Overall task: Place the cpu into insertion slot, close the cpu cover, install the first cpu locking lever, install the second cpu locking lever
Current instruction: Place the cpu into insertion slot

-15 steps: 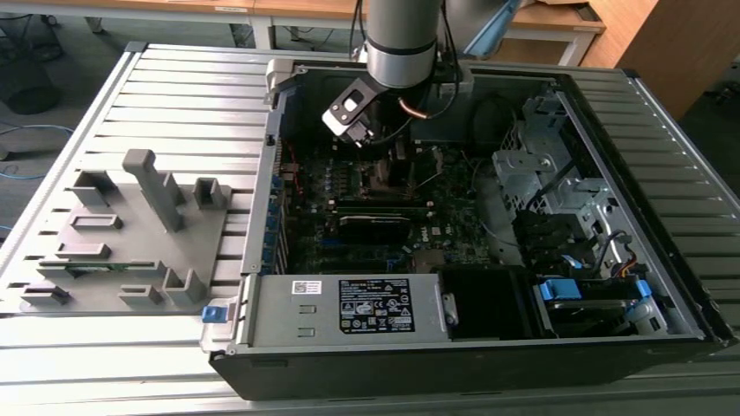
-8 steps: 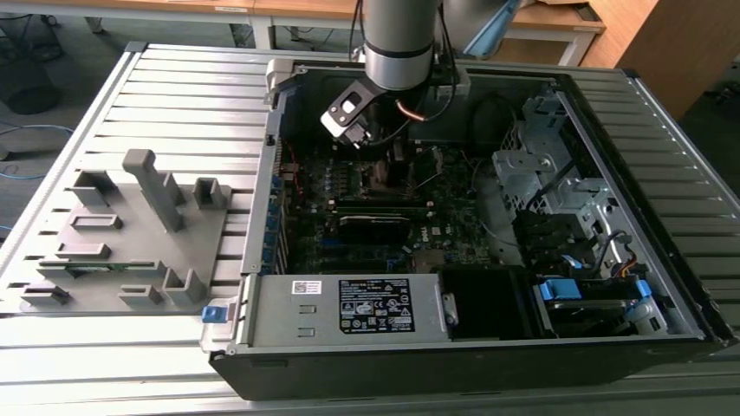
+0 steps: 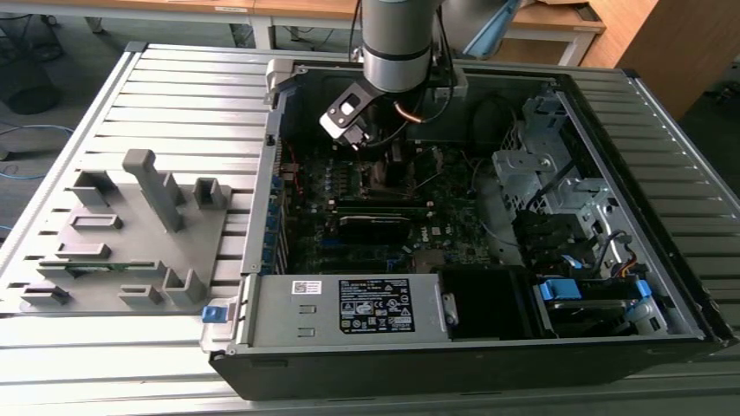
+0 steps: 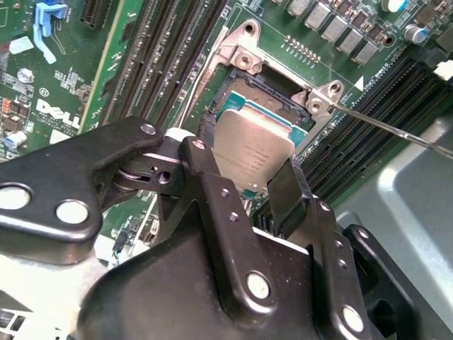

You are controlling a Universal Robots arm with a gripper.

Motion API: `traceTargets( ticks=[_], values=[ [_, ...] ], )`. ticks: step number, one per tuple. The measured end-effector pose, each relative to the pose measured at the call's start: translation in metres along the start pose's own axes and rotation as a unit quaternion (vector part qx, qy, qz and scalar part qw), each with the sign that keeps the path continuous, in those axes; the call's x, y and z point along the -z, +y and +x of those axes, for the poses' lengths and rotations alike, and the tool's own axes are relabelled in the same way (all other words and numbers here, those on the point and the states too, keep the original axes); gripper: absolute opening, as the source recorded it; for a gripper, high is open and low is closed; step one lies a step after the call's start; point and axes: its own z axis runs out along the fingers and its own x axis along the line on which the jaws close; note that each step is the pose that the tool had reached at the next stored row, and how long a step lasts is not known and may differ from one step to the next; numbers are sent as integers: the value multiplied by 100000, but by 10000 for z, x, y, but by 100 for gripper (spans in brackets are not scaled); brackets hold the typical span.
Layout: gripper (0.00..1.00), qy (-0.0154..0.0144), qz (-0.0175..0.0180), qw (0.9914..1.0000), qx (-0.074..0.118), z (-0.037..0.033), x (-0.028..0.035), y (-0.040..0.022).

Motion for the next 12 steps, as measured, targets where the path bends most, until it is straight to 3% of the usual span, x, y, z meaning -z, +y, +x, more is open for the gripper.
traceTargets(
  ticks=[12],
  values=[
    [54, 7, -1, 100000, 2, 4, -89, -13]
  ],
)
